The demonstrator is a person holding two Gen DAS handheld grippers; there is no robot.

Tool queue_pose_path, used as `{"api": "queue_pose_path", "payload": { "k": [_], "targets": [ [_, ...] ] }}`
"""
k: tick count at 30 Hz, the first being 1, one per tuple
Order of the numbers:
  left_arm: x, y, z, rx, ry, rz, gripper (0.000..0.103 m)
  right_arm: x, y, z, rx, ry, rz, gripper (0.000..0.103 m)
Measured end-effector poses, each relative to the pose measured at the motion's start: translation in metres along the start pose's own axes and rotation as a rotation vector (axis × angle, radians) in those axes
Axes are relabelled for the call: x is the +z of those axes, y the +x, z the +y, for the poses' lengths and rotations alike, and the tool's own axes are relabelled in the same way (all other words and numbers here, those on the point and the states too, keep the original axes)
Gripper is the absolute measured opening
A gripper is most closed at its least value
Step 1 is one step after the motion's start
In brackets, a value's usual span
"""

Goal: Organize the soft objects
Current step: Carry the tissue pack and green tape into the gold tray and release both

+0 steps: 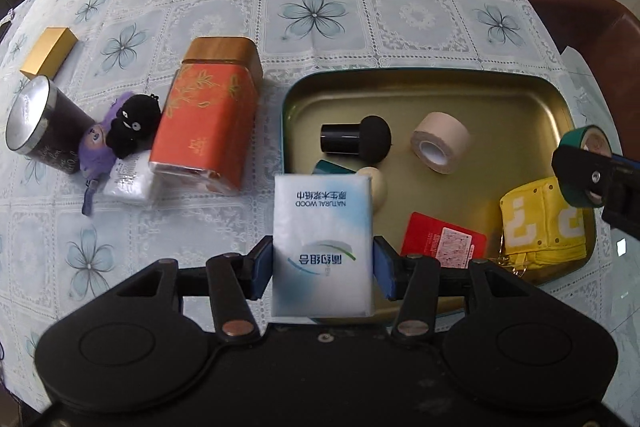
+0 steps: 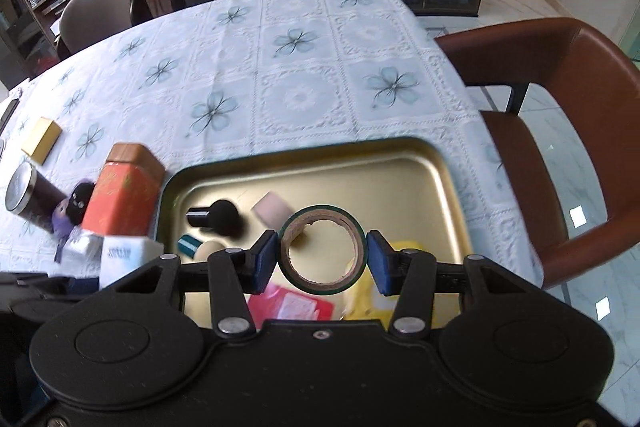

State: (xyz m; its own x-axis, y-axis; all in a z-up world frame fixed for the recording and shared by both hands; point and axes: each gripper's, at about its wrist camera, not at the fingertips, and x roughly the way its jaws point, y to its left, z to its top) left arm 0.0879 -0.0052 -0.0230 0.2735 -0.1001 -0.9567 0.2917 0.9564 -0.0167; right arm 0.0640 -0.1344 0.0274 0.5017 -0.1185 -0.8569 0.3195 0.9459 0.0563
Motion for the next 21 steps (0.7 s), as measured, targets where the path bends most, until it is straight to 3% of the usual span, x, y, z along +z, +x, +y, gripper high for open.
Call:
{"api": "queue_pose_path", "payload": {
  "k": [2,6,8,21],
  "targets": [
    [0.001,0.0,-0.005,0.019,-0.002,-0.003,0.052,0.004,0.001,-0.003,0.005,-0.006,-0.006,0.048],
    [0.002,0.0,-0.01,0.04,-0.017,-0.009,0.072,0.01,0.006,-0.008,0.021,-0.011,0.002,0.048],
    [0.003,0.0,-0.013,0.05,-0.021,-0.008,0.075,0.012,0.008,-0.01,0.025,-0.012,0.006,0.049],
    [0.003,0.008,-0.022,0.074,-0.031,0.034,0.082,0.012,0.016,-0.023,0.042,0.0,0.044,0.051]
  ]
}}
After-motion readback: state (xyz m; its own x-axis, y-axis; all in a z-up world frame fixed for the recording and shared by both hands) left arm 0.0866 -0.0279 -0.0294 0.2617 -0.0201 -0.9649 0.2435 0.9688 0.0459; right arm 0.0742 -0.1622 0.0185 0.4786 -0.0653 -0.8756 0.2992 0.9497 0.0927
